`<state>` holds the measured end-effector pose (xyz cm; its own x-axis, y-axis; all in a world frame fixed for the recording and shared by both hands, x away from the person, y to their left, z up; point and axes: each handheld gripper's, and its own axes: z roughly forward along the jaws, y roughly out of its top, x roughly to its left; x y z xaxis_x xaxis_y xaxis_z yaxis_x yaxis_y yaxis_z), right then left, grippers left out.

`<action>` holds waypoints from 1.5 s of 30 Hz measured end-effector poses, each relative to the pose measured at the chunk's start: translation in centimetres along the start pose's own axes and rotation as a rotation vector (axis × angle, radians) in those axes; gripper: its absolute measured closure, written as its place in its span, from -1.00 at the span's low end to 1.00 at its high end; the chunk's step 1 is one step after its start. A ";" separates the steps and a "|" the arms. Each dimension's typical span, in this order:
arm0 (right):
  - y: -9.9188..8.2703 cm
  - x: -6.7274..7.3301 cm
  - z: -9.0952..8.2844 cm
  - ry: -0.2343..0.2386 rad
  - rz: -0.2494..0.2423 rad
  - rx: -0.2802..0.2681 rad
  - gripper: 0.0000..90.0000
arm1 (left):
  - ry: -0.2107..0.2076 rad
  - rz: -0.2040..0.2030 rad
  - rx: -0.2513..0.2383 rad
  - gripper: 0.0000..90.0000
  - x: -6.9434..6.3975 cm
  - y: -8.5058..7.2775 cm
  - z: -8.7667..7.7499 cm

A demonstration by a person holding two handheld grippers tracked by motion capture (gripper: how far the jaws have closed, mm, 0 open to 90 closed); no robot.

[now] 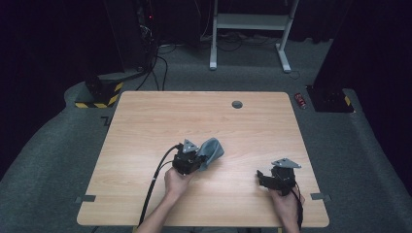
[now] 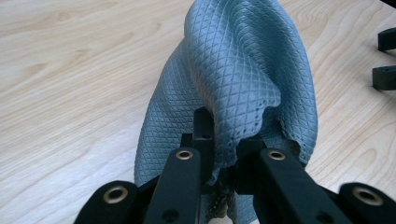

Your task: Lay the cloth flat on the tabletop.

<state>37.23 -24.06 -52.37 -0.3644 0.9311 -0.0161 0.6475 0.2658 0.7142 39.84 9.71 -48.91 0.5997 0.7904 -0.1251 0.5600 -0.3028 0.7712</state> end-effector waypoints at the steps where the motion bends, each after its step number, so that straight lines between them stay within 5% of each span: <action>1: 0.0 0.0 0.0 0.000 0.000 0.000 -0.58 | -0.005 -0.001 0.003 0.84 -0.1 0.0 0.2; 18: 0.0 0.0 0.0 0.000 0.000 0.000 -0.58 | -0.030 0.021 0.048 0.65 -1.2 -0.6 1.9; 34: 0.0 0.0 0.0 0.000 0.000 0.000 -0.58 | -0.030 0.016 0.005 0.17 -1.1 -0.1 0.1; 39: 0.0 0.0 0.0 0.000 0.000 0.000 -0.58 | -0.026 0.016 -0.016 0.19 -1.0 0.2 -0.4; 45: 0.0 0.0 -0.1 -0.003 0.006 -0.004 -0.53 | -0.027 0.039 -0.028 0.54 -1.0 0.5 -0.7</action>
<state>37.18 -24.11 -52.36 -0.3584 0.9335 -0.0144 0.6467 0.2594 0.7173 39.17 9.13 -47.98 0.6360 0.7636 -0.1112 0.5199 -0.3174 0.7931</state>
